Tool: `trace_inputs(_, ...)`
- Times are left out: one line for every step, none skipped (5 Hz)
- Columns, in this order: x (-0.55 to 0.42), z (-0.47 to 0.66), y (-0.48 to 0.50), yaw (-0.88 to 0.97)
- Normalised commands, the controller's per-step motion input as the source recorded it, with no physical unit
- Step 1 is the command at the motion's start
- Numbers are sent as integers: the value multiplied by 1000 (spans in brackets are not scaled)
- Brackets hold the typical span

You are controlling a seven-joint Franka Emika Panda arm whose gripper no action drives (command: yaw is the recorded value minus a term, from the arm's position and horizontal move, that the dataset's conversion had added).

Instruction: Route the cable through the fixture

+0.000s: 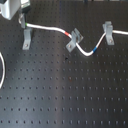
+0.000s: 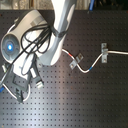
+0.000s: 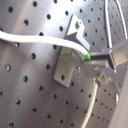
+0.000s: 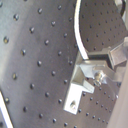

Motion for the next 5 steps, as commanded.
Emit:
trace_inputs(-110, 100, 42, 991)
trace_inputs(-151, 214, 77, 920)
trace_inputs(-213, 292, 139, 831)
trace_inputs(-187, 314, 196, 774)
trace_inputs(68, -3, 354, 577)
